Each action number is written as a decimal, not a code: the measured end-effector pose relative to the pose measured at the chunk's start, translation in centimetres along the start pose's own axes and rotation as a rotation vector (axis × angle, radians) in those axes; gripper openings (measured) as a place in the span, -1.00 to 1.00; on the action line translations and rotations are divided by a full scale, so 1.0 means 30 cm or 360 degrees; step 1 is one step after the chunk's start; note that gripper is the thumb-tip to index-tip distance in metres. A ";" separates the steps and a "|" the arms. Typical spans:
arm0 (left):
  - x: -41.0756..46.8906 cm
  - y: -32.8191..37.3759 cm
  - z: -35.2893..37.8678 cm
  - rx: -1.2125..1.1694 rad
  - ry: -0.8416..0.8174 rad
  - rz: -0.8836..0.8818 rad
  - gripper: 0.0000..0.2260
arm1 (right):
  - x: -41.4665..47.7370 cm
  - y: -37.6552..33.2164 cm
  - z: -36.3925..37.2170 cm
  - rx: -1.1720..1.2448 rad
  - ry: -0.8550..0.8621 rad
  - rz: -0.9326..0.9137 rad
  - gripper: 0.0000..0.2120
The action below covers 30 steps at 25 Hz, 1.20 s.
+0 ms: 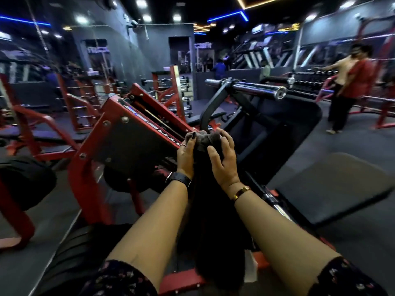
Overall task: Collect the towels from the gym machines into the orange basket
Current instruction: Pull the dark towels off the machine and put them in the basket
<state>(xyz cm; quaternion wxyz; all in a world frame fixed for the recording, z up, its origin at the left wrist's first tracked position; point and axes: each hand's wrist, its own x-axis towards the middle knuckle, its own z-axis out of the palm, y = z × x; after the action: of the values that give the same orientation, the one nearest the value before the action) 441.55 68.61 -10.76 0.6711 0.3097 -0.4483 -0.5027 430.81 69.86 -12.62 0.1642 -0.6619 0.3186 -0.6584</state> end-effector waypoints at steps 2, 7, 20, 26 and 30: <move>-0.018 -0.021 0.045 -0.0117 -0.0100 -0.0083 -0.67 | -0.016 -0.021 -0.061 0.0035 0.0005 -0.0004 -0.58; -0.051 -0.088 0.265 -0.0248 -0.0515 -0.0123 -0.28 | -0.010 -0.087 -0.294 0.0131 0.0180 0.0204 -0.33; -0.433 -0.416 1.130 -0.0308 -0.1331 -0.0472 -0.47 | -0.295 -0.155 -1.159 -0.0364 0.1147 0.0484 -0.42; -0.672 -0.566 1.480 -0.0488 -0.1563 -0.0713 -0.79 | -0.439 -0.226 -1.532 -0.0541 0.1385 0.0558 -0.42; -0.786 -0.674 1.728 -0.0528 -0.1602 -0.0832 -0.67 | -0.507 -0.241 -1.778 -0.0648 0.1457 0.0562 -0.39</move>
<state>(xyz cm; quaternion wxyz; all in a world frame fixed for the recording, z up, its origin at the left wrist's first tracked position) 383.99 86.76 -14.06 0.2691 0.0242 -0.5358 -0.8000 381.27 95.73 -15.46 -0.0152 -0.2615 0.5857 -0.7670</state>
